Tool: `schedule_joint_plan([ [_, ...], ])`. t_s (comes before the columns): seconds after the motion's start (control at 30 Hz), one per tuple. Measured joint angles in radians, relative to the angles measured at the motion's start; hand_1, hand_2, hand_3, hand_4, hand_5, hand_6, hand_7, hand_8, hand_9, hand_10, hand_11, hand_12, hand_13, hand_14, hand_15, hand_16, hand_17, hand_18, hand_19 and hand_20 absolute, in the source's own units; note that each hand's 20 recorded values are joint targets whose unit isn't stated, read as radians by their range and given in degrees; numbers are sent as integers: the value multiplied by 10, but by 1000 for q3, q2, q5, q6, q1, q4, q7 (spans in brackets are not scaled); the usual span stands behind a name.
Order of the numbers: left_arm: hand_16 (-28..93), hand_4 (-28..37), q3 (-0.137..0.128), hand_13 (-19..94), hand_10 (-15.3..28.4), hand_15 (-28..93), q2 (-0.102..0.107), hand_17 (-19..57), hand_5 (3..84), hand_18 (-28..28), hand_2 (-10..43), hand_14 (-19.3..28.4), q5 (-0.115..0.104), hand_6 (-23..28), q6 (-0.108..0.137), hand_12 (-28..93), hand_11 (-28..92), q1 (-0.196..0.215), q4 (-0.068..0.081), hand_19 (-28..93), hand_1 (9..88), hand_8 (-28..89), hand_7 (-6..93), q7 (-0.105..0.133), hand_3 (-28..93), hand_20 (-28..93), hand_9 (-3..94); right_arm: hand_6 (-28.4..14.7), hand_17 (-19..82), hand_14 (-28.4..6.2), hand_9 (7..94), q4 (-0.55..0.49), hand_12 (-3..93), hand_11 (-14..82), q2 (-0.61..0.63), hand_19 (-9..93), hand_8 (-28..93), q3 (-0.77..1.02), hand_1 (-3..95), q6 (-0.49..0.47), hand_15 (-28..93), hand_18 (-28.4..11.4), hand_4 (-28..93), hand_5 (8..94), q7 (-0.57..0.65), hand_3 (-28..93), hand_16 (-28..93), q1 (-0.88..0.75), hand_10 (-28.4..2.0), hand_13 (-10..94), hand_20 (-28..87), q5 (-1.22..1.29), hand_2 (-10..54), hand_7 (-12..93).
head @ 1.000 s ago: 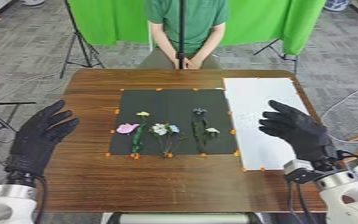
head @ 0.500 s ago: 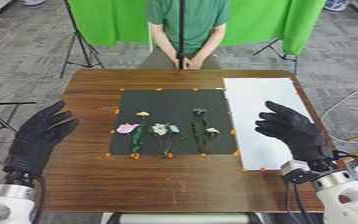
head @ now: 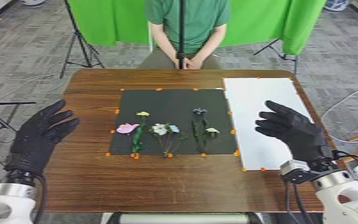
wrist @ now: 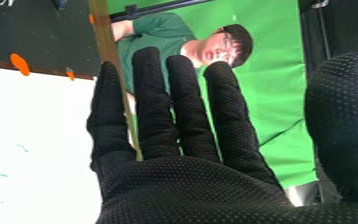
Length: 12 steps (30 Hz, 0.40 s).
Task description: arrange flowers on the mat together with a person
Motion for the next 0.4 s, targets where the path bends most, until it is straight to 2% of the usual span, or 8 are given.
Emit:
schedule_joint_plan([
  [0.23, 2, -249, 3, 310, 145, 394, -1, -37, 379, 230, 13, 183, 1, 30, -5, 165, 290, -7, 1, 506, 278, -90, 216, -4, 696, 87, 342, -37, 114, -133, 431, -2, 245, 135, 2, 495, -88, 0, 184, 18, 286, -213, -242, 429, -11, 871, 261, -7, -151, 373, 282, 0, -33, 141],
  [0.4, 3, -249, 0, 310, 145, 394, -4, -37, 379, 229, 14, 183, 1, 30, -5, 165, 291, 3, 1, 505, 279, -89, 214, -3, 695, 87, 341, -36, 117, -133, 416, -2, 239, 115, 3, 487, -89, 2, 185, 21, 262, -213, -243, 421, -18, 874, 257, -10, -150, 359, 275, -1, -35, 141],
])
